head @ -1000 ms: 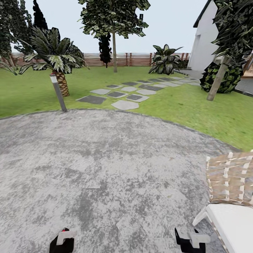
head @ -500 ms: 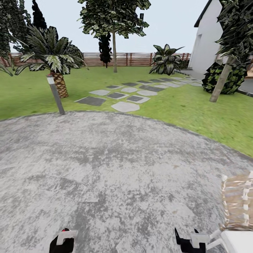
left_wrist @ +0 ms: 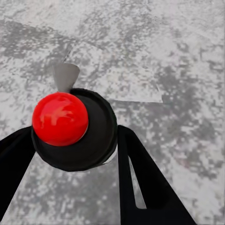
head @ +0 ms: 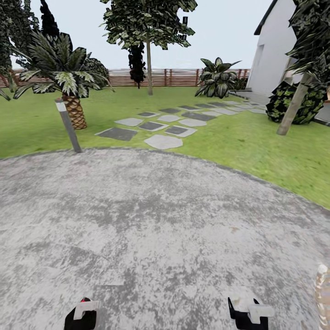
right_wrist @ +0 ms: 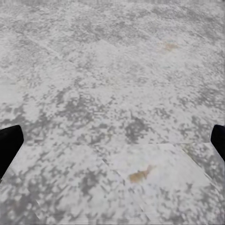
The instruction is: In the garden, pick up the pesticide atomizer on the floor and spray pesticide onto both trees until each tree trunk is fully covered.
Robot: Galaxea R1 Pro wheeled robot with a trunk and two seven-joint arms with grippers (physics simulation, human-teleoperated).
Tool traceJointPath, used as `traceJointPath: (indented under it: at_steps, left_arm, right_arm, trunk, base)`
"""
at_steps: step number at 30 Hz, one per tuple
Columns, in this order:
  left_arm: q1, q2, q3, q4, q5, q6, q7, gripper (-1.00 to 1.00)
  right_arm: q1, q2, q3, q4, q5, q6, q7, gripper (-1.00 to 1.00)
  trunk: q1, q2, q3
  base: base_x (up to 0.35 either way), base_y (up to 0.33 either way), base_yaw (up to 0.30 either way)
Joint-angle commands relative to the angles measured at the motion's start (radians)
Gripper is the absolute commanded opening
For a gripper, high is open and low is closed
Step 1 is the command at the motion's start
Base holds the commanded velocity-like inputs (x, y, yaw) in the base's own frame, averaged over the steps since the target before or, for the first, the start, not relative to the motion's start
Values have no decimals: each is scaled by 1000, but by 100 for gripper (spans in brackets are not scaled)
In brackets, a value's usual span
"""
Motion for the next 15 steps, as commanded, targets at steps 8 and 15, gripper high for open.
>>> traceJointPath:
  at_steps: [8, 15]
  left_arm:
    - [0, 0, 0, -1, 0, 0, 0, -100]
    - [0, -1, 0, -1, 0, 0, 0, -100]
  right_arm:
    - [0, 0, 0, 0, 0, 0, 0, 100]
    - [0, 0, 0, 0, 0, 0, 0, 100]
  trunk:
    - [0, 0, 0]
    - [0, 0, 0]
  base:
    - [338, 0, 0]
    - [338, 0, 112]
